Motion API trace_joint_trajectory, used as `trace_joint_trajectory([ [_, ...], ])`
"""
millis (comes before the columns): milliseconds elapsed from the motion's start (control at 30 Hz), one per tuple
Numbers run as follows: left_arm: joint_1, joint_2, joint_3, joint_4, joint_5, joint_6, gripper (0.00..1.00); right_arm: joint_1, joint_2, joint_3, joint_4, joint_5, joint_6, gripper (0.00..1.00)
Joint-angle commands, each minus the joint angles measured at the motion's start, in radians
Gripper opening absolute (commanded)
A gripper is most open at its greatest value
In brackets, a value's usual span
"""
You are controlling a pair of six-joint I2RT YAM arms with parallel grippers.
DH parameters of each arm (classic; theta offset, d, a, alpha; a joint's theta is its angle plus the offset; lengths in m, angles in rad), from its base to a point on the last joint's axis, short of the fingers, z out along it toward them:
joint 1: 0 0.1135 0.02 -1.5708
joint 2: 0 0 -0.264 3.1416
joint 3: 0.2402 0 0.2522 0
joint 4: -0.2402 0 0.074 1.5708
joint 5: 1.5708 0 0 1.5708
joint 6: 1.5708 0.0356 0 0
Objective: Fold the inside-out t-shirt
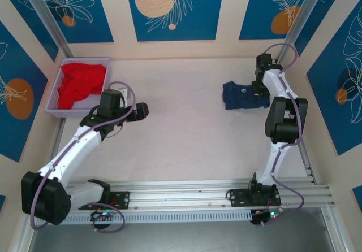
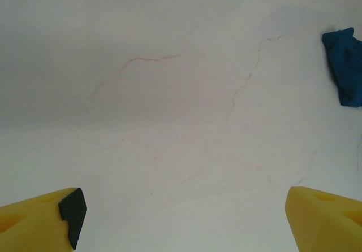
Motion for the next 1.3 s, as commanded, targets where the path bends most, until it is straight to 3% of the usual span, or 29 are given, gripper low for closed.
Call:
trace_joint_trajectory([
  [0, -0.008, -0.006, -0.019, -0.002, 0.024, -0.017, 0.91, -0.030, 0.064, 0.095, -0.031, 0.197, -0.032, 0.10],
  [33, -0.007, -0.007, -0.023, -0.004, 0.017, -0.015, 0.91, -0.041, 0.077, 0.125, -0.047, 0.203, -0.007, 0.16],
  [167, -0.008, -0.006, -0.033, -0.014, -0.019, -0.006, 0.91, -0.030, 0.090, 0.160, -0.061, 0.217, 0.041, 0.56],
  [300, -0.009, -0.013, -0.029, -0.024, -0.077, 0.013, 0.92, 0.026, 0.000, 0.107, -0.009, 0.198, 0.052, 0.75],
  [433, -0.004, -0.055, -0.047, -0.020, -0.206, 0.039, 0.98, 0.122, -0.210, -0.062, 0.101, 0.134, 0.075, 0.94],
  [600, 0.000, -0.153, -0.130, 0.052, -0.408, 0.077, 1.00, 0.279, -0.526, -0.384, 0.301, -0.050, 0.151, 0.99],
  [700, 0.003, -0.222, -0.228, 0.143, -0.610, 0.100, 1.00, 0.354, -0.695, -0.630, 0.486, -0.098, 0.197, 0.99],
  [767, 0.008, -0.261, -0.330, 0.273, -0.714, 0.162, 1.00, 0.350, -0.779, -0.819, 0.649, -0.143, 0.190, 0.99],
  [833, 0.016, -0.266, -0.447, 0.476, -0.743, 0.283, 1.00, 0.334, -0.842, -1.010, 0.873, -0.165, 0.116, 0.99],
  [900, 0.039, -0.230, -0.540, 0.680, -0.704, 0.357, 1.00, 0.277, -0.867, -1.184, 1.132, -0.233, 0.078, 0.99],
  [967, 0.080, -0.135, -0.568, 0.800, -0.632, 0.379, 0.99, 0.207, -0.847, -1.271, 1.283, -0.297, 0.114, 0.99],
  [1100, 0.140, 0.123, -0.578, 1.095, -0.519, 0.421, 1.00, 0.153, -0.723, -1.321, 1.475, -0.336, 0.134, 0.99],
  [1267, 0.182, 0.310, -0.516, 1.200, -0.420, 0.467, 0.99, 0.147, -0.571, -1.276, 1.564, -0.391, 0.136, 0.99],
])
